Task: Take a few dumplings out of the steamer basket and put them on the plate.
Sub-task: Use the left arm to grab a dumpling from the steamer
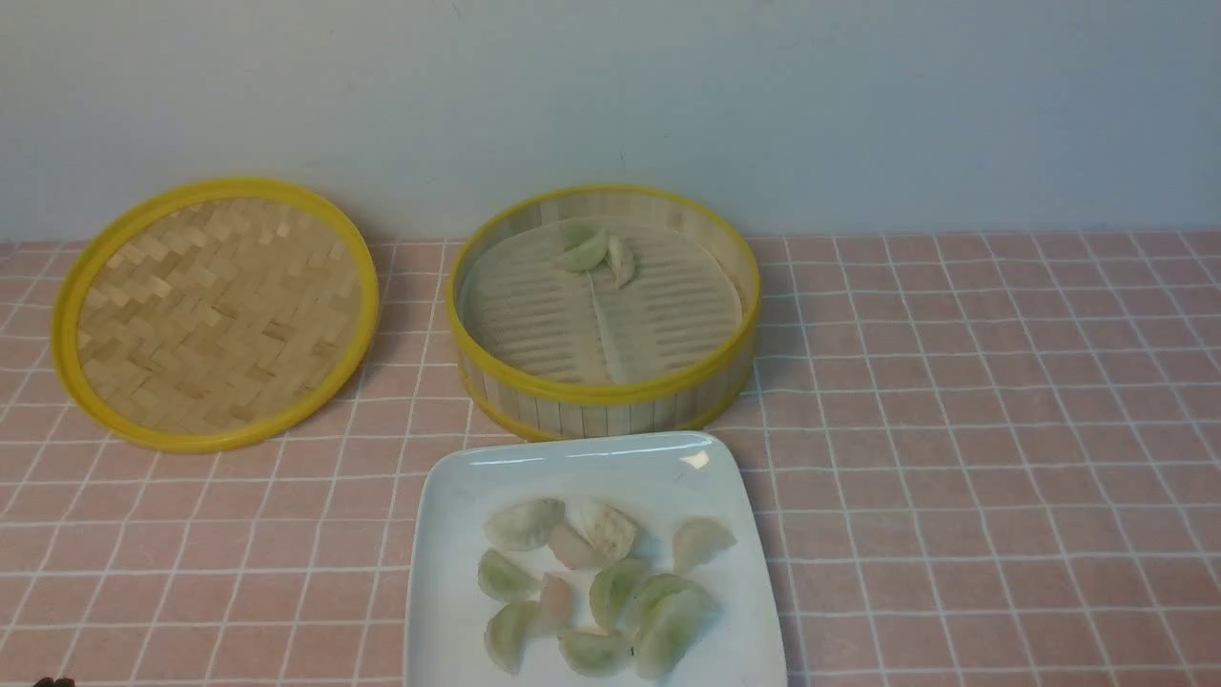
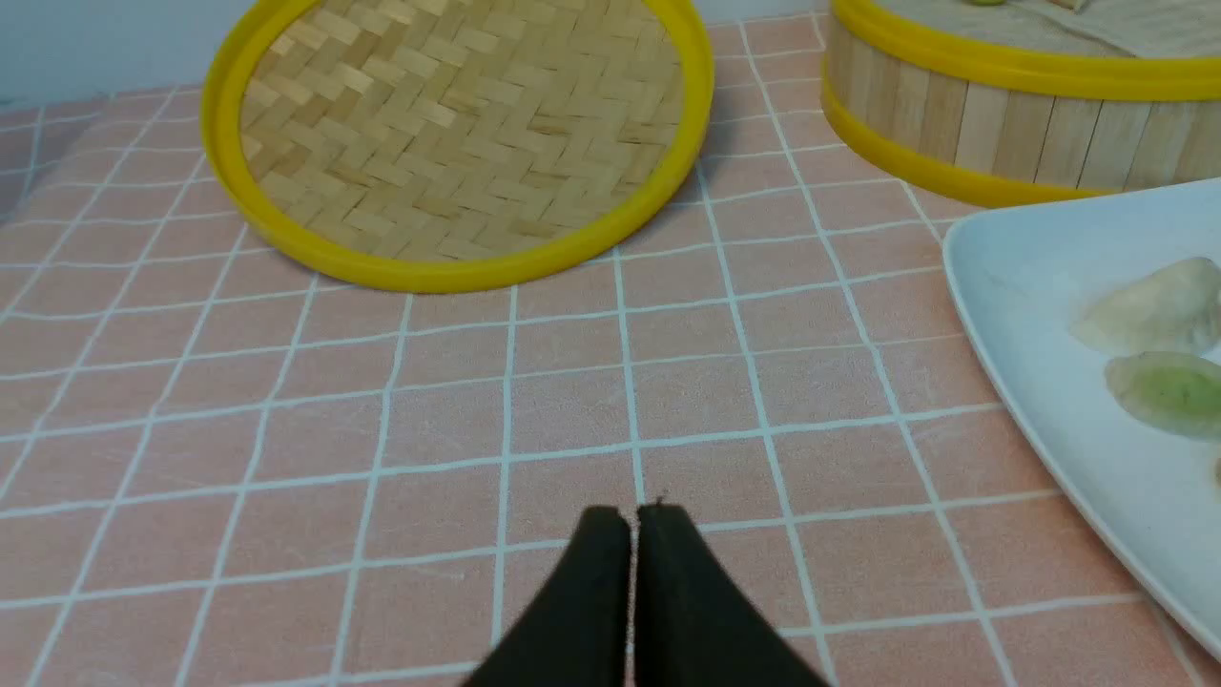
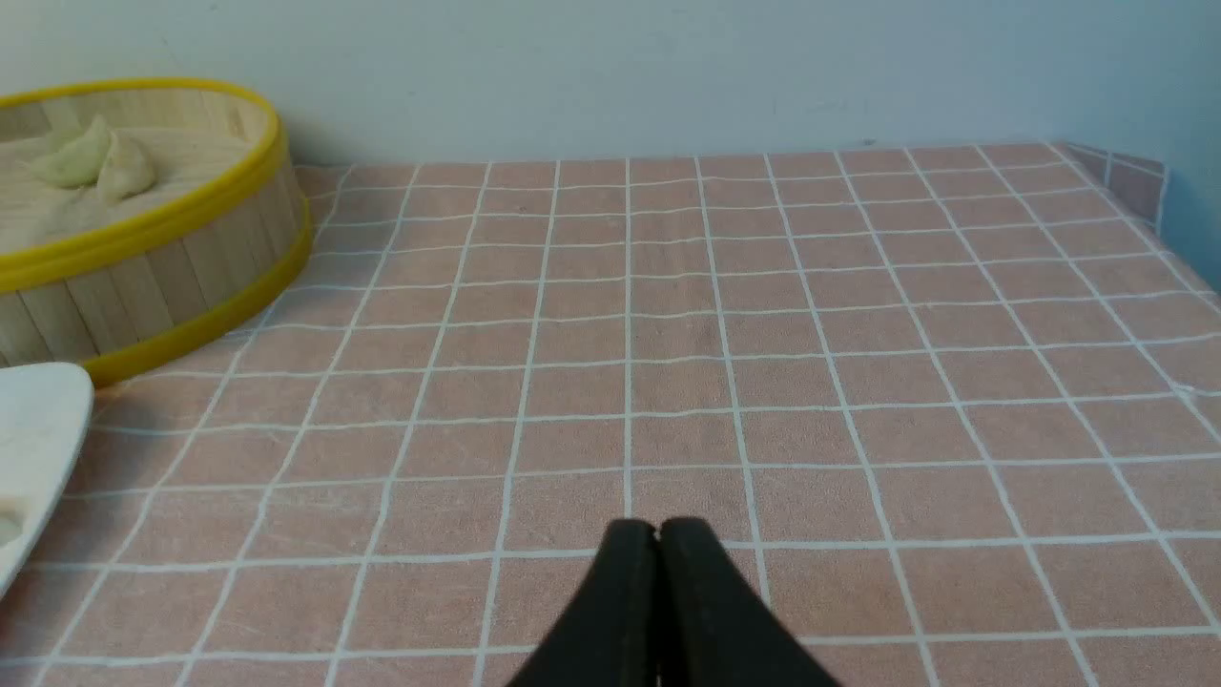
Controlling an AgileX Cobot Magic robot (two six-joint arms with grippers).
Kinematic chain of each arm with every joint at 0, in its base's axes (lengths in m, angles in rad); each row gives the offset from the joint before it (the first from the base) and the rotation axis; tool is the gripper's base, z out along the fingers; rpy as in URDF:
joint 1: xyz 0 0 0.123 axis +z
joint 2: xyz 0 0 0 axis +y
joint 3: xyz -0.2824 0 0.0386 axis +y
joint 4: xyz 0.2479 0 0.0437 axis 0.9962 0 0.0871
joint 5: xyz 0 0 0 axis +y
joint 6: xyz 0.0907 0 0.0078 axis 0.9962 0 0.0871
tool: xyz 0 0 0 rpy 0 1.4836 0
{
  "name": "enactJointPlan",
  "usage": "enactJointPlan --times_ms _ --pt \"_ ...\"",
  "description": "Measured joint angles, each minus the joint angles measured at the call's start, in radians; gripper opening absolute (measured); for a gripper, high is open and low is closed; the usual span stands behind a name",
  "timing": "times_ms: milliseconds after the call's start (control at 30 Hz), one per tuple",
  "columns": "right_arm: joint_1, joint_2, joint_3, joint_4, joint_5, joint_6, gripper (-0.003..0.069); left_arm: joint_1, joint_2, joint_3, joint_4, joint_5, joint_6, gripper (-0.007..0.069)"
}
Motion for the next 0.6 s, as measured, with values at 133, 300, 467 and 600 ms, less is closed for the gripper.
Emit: enactJointPlan --times_ms 133,300,467,600 --pt "0.0 0.0 0.0 0.0 0.0 0.0 -0.0015 0.0 0.0 0.0 0.0 0.0 0.0 -0.0006" --pt "0.0 0.0 0.0 0.0 0.0 0.0 -0.0015 0.0 0.0 0.0 0.0 0.0 0.0 -0.0006" --pt "0.0 0.0 0.0 0.0 0.0 0.0 -0.0015 0.0 0.0 0.0 0.002 0.0 0.001 -0.0006" --pt "0.0 0.0 0.0 0.0 0.0 -0.001 -0.0015 0.0 0.0 0.0 0.005 0.0 0.007 -0.0006"
